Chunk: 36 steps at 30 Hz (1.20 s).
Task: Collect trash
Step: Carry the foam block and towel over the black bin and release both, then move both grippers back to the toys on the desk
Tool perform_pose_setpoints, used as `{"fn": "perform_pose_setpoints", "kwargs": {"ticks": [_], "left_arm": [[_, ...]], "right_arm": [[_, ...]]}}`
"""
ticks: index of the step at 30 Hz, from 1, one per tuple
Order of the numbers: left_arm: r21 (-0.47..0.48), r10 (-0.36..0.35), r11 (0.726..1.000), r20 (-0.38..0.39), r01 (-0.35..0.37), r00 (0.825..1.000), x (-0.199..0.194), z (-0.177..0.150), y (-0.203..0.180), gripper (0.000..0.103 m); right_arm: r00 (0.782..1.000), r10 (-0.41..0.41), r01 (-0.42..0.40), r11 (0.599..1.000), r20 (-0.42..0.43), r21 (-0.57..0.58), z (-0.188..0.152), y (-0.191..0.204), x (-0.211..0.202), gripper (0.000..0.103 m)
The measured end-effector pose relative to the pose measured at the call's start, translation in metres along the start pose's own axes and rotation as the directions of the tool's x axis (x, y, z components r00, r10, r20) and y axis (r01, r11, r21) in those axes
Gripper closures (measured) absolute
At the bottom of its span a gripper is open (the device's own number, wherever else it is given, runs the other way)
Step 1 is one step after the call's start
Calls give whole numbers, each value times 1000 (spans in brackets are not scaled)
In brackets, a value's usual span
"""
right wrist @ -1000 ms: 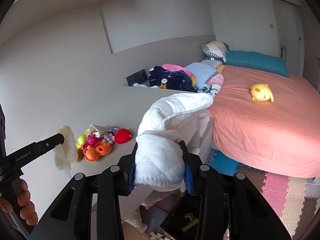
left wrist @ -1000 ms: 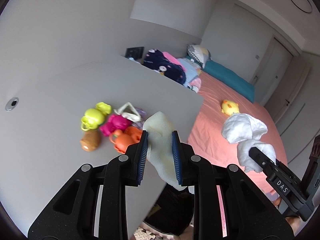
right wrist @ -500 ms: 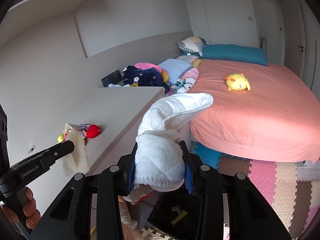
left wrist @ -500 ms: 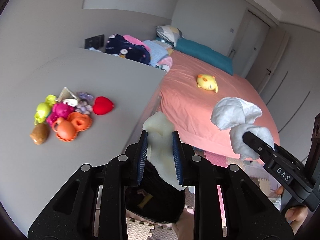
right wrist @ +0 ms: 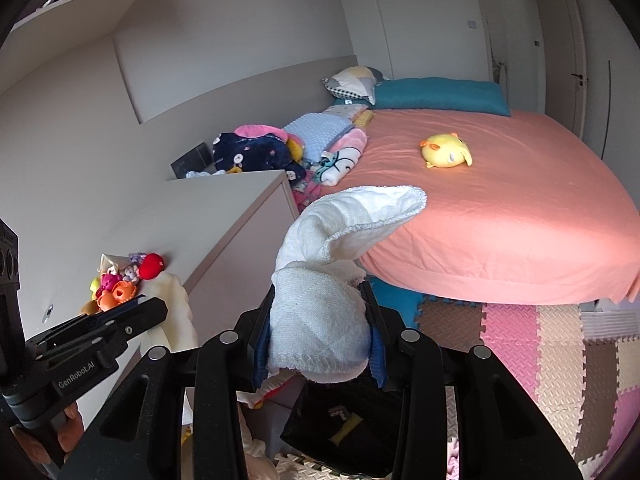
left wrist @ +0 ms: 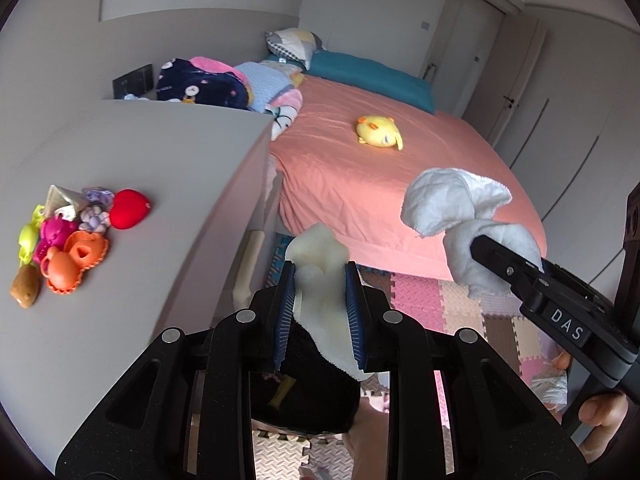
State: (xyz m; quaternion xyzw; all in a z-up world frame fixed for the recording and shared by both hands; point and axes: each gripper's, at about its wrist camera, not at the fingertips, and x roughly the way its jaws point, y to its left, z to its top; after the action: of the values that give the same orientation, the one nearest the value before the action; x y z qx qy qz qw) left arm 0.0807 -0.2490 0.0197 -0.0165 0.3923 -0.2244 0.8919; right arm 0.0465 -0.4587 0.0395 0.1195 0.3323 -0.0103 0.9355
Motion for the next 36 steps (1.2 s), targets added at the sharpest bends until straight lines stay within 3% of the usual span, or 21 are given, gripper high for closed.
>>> {"fn": "perform_pose_setpoints", "kwargs": {"ticks": [10,12,13,14,16,19,36], "left_arm": [[24,-7,1000,-98,9,995,33,-6,0,78],[24,-6,1000,-125,9,992,41,-6,3,73],[26,-11,1000,-147,15,989,45,-7,4,63],[21,-17,1000,-173,21,985,50,-7,5,36],[-8,-18,1000,-202,16,979,57,-9,11,7],[-20,20,999,-215,-25,976,63,-10,20,6],[-43,54,997,-198,-63,979,52,-9,41,6]], "right_arm": [[999,-10,11,1000,-48,20,-2,-10,24,62],[998,-2,3,1000,-64,24,-1,-10,32,58],[998,2,0,1000,-71,22,-1,-10,34,53],[997,6,-5,1000,-78,18,-1,-10,38,50],[998,-10,12,1000,-68,19,1,-10,41,32],[999,-25,26,999,-43,36,5,-12,41,26],[999,2,-1,1000,-43,23,10,2,45,26]]}}
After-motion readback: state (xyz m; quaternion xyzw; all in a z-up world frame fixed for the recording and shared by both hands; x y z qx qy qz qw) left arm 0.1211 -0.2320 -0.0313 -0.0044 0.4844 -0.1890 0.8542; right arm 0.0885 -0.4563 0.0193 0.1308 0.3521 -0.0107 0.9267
